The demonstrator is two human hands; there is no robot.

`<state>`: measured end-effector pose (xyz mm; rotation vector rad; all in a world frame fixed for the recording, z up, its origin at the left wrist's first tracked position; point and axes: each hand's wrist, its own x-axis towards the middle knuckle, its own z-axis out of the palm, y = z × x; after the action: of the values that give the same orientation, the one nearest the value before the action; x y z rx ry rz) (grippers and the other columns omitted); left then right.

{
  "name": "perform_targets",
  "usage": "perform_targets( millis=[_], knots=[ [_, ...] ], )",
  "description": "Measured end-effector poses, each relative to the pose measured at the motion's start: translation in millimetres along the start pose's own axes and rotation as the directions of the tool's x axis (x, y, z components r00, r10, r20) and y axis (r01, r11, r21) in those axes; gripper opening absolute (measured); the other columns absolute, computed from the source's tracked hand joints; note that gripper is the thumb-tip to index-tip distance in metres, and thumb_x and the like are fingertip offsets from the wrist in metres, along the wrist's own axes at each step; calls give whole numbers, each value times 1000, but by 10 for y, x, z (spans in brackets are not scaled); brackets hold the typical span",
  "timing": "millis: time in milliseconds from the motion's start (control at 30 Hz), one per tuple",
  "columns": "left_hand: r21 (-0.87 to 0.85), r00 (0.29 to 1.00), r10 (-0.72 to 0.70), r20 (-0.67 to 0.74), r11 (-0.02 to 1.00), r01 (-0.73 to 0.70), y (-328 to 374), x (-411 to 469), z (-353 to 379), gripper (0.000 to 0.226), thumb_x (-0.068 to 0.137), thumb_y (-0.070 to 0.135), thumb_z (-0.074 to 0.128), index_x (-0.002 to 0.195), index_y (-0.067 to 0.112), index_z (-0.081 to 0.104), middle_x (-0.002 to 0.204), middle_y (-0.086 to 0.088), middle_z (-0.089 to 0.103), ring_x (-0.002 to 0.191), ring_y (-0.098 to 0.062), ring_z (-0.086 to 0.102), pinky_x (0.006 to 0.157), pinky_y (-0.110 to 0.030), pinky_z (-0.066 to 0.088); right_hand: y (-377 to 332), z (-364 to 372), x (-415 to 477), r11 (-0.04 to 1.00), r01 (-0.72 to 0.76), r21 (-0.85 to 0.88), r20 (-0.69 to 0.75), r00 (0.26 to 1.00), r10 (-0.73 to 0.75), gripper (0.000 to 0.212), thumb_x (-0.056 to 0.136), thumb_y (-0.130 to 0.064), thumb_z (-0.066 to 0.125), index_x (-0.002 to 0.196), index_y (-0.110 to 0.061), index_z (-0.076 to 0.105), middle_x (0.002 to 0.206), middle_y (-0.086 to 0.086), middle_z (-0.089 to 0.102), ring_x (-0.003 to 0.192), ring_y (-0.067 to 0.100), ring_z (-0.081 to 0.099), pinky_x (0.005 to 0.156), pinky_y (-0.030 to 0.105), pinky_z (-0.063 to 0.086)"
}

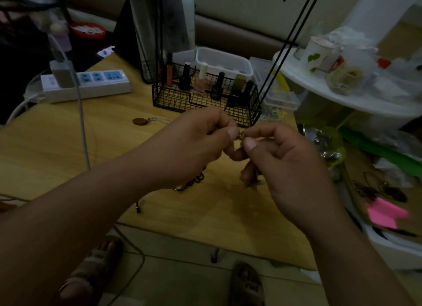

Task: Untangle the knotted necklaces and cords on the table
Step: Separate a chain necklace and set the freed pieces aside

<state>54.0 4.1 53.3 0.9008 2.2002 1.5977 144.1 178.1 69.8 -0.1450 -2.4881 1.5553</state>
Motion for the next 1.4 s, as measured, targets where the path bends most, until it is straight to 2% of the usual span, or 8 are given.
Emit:
perform_targets(
  millis=[233, 400, 533, 633, 800, 967, 1167, 1400],
  knots=[
    [-196, 995, -102, 16, 975, 103, 13, 15, -21, 17, 107, 20, 53, 94, 14, 63, 76, 0, 63, 59, -11, 45, 57, -28, 38, 29, 80, 25, 986, 96, -135, -48, 993, -103, 8, 101, -24, 63, 96, -27, 68, 86, -11, 75, 67, 12, 71, 65, 44, 60],
    [-92, 998, 4, -59, 996, -9, -22, -39, -24, 6, 103, 19, 61, 109, 20, 62, 84, -1, 70, 64, -12, 55, 59, -31, 48, 4, 133, 8, 986, 79, -148, -58, 994, -88, 10, 101, -29, 60, 92, -30, 65, 81, -9, 73, 66, 14, 66, 63, 48, 57],
    [102, 985, 152, -85, 984, -143, -61, -97, -4, 5, 100, 20, 67, 100, 22, 63, 75, 16, 61, 60, -5, 50, 52, -24, 44, 8, 133, 8, 981, 61, -182, -21, 998, -66, 11, 101, -31, 57, 92, -31, 64, 80, -4, 71, 66, 20, 64, 62, 53, 54],
    [173, 983, 160, -93, 975, -142, -84, -98, -3, 4, 99, 25, 68, 96, 24, 66, 67, 15, 60, 56, -7, 52, 49, -21, 41, 22, 151, 13, 970, 76, -229, 9, 997, -76, 9, 99, -31, 57, 91, -30, 62, 77, 2, 69, 64, 21, 60, 58, 50, 50],
    [220, 983, 166, -75, 964, -146, -106, -76, -34, 6, 99, 27, 68, 95, 26, 72, 73, 6, 67, 65, -16, 62, 56, -37, 50, 25, 158, 24, 951, 107, -291, 3, 994, -111, 7, 96, -35, 56, 91, -33, 61, 76, -3, 69, 64, 14, 60, 56, 39, 46],
    [147, 990, 123, -64, 983, -113, -105, -63, -71, 7, 100, 22, 67, 96, 21, 73, 72, 17, 65, 64, 0, 59, 57, -13, 43, 15, 184, 46, 979, 75, -189, -27, 996, -81, 9, 99, -31, 59, 91, -31, 64, 78, -2, 71, 64, 17, 63, 60, 48, 54],
    [-12, 998, 59, -10, 998, -59, -71, -32, -111, 10, 102, 20, 64, 97, 13, 70, 83, -11, 70, 69, -22, 63, 64, -38, 55, -14, 130, 92, 1000, -23, -5, -14, 1000, 23, 16, 104, -21, 54, 96, -19, 67, 79, -2, 74, 60, 16, 65, 58, 31, 56],
    [-15, 999, 45, -6, 999, -45, -39, -26, -87, 12, 102, 23, 63, 97, 15, 71, 86, -3, 73, 67, -10, 63, 62, -23, 53, 8, 104, 79, 999, 11, -39, -34, 999, -13, 13, 102, -24, 56, 95, -22, 67, 80, -3, 74, 62, 15, 66, 58, 30, 56]
  ],
)
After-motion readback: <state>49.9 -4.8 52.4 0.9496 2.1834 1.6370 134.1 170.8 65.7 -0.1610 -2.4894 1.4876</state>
